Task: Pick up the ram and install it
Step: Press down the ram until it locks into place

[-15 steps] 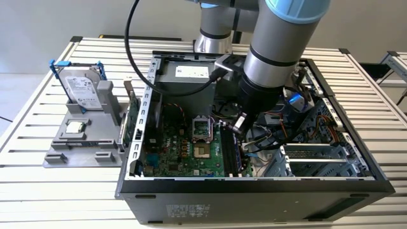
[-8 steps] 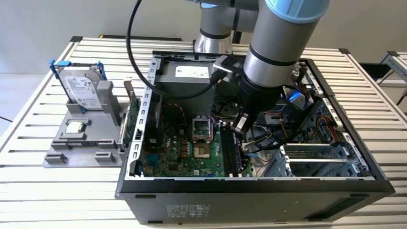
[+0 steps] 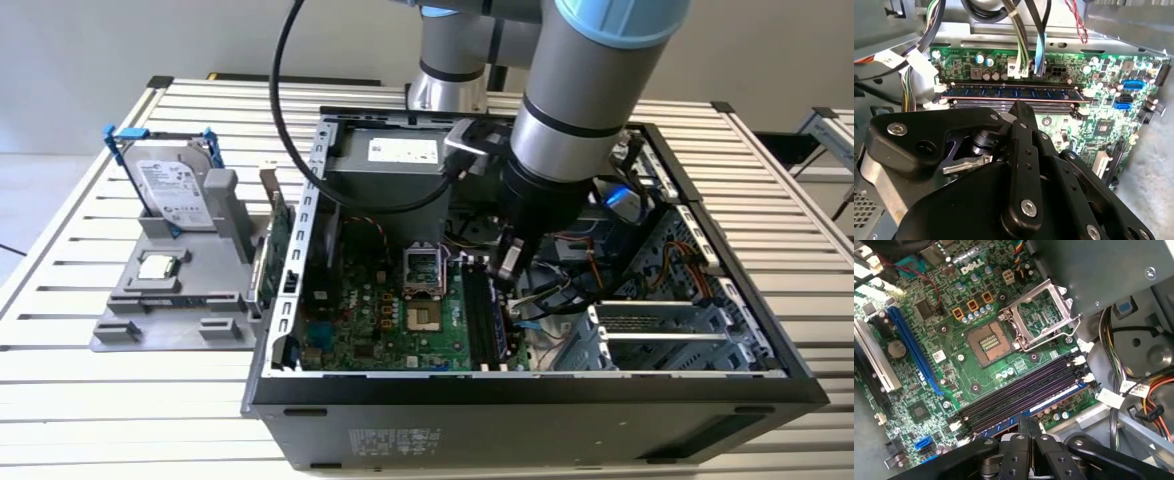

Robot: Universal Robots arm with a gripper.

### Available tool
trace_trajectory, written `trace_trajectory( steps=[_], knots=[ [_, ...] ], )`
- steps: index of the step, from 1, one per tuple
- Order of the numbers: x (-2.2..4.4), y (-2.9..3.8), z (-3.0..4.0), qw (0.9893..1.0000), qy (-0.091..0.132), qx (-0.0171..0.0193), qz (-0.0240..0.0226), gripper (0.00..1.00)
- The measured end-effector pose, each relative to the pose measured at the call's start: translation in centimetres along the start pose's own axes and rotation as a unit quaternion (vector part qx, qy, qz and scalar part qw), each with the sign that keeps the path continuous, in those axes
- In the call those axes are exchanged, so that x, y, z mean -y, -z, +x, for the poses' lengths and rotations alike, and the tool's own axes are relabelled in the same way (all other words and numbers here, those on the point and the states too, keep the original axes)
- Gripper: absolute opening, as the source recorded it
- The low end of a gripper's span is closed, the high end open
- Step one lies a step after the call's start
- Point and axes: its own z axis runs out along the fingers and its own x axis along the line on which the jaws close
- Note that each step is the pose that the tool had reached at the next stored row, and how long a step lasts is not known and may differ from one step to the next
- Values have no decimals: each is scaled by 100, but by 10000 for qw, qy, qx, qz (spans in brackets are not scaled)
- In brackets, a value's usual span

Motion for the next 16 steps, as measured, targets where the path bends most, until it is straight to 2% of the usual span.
trace_trajectory(
  steps=[4,8,12,16],
  knots=[
    [-5,-4,-9,9997,225,-2,3,0],
    [-8,-6,-16,9990,453,-6,7,0],
    [-12,-9,-22,9975,705,-9,11,0],
    [-15,-13,-28,9954,956,-12,16,0]
  ],
)
